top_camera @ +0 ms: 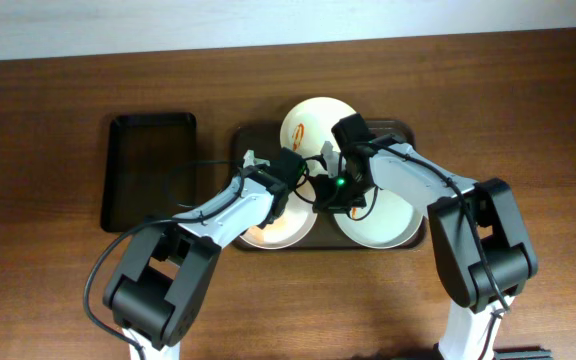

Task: Clean dirty plates on tray and stack at the side
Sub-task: 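Return the sponge to the black tray with the left gripper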

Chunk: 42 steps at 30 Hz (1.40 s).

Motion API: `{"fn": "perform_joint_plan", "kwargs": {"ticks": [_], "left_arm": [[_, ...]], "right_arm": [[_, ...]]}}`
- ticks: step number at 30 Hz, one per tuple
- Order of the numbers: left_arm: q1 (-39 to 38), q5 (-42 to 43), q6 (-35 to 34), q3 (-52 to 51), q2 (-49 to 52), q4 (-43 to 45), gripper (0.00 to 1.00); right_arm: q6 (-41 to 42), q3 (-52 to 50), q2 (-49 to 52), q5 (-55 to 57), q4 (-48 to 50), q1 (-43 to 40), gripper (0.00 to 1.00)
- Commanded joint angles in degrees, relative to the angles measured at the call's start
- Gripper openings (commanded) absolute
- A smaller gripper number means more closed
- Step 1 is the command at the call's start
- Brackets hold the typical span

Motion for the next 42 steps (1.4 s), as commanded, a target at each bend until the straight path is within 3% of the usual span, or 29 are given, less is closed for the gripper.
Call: {"fn": "perform_joint_plan", "kwargs": {"ticks": [1,9,12,14,17,21,28,30,32,36,38,39,40,42], "left_arm": [[1.6,-12.0,-0.3,-0.3,2.9,-3.2,0.00],[2.7,-11.2,-1.8,8.2,-7.4,-7.6,0.00],[9.3,0.5,-1.3,8.2,-10.4,-7.5,0.00],[17.7,16.2,2.0,8.2,-10.3,-7.5,0.00],[24.9,23.9,6.5,8.2,-10.3,-7.6,0.00],[27.2,24.1,6.4,8.2,-10.3,-6.4,0.00],[28.2,23.9,11.2,8.0,-9.6,-1.5,0.00],[29.8,23.9,11.2,8.0,-9.4,-1.5,0.00],[32.1,24.0,11.2,8.0,-8.9,-1.0,0.00],[34.0,26.8,14.0,8.0,-2.7,-0.1,0.00],[34.0,27.1,14.0,8.0,-1.1,0.0,0.12],[34.0,27.1,14.0,8.0,-1.0,0.0,0.27],[34.0,27.1,14.0,8.0,-1.0,0.0,0.59],[34.0,26.9,14.0,8.8,-1.3,-0.7,0.64]], "right_arm": [[-0.7,-0.3,0.8,3.6,-0.9,-0.6,0.08],[-0.7,-0.3,0.8,3.5,-0.8,-0.6,0.04],[-0.7,0.2,0.5,3.0,-0.9,-0.5,0.04],[-0.7,1.1,-0.9,2.9,-1.9,-0.5,0.04],[-0.7,1.9,-3.7,2.9,-2.4,-0.5,0.04],[-0.6,5.9,-5.3,3.6,-5.3,-0.1,0.04],[1.5,16.4,-5.3,17.6,-14.3,8.2,0.05],[4.0,16.2,-4.6,18.2,-15.4,8.5,0.13],[4.1,15.6,-3.8,18.6,-15.4,8.5,0.36],[4.1,13.3,-3.0,18.5,-14.4,8.5,0.41],[4.1,12.5,-3.0,18.5,-13.9,8.5,0.43],[4.1,12.4,-3.0,18.5,-13.8,8.5,0.45],[4.1,12.4,-3.0,18.5,-13.5,8.5,0.49],[4.1,12.4,-3.0,18.5,-13.1,8.6,0.53]]}}
